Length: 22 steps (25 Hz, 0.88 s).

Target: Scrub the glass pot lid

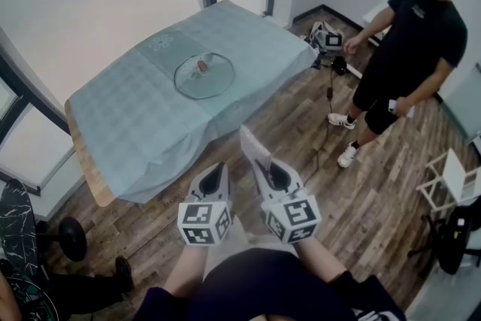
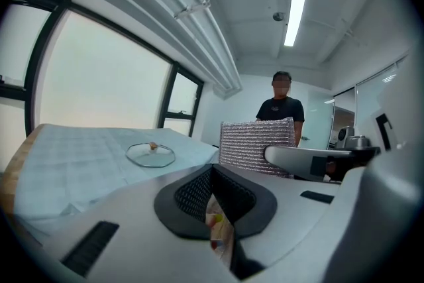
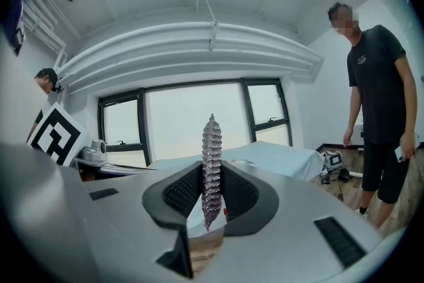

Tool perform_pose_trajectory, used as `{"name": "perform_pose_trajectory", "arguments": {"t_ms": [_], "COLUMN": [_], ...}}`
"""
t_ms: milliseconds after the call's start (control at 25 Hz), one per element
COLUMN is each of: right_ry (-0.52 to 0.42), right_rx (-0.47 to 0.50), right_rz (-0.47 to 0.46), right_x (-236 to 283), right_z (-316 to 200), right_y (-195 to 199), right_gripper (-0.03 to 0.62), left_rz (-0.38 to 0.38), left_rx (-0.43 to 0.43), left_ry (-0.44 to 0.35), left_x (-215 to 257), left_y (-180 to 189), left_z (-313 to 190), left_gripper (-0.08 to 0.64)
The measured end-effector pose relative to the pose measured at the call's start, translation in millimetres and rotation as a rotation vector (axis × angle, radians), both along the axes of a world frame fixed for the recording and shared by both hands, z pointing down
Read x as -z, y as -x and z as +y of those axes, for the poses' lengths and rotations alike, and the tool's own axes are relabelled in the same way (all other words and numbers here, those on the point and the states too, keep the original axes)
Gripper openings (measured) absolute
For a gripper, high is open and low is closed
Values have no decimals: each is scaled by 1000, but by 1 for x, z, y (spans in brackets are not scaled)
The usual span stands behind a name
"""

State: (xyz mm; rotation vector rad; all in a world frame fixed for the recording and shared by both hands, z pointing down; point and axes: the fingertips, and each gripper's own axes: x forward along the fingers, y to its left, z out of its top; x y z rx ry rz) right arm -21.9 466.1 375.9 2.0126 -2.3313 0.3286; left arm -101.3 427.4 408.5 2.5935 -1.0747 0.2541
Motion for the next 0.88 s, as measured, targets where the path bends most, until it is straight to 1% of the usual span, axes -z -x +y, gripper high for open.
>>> {"name": "perform_pose_trajectory", "arguments": {"t_ms": [240,440,560,720,880], "right_ry": [21,24,27,35,46], "right_rx": [34,35,37,40,50], "right_rz": [-13,-51,-61,-47,-43], "right_x": [-9,-12,-13,-14,-15], "right_z": [-12,-36,-52,-77,-107], "right_y": [0,-9,-14,-17,-17], "right_gripper": [81,81,81,81,81], "left_rz": [0,-26,-33,-27,-38], "left_rx": [37,46,53,68,76], "left_ry": [35,26,19,17,23], "left_x": [-11,-16,-16,-15,-16], "left_y": [1,-4,-8,-11,-12], "left_z": [-15,-37,-54,-83,-115], "left_gripper": [3,3,3,3,3]}}
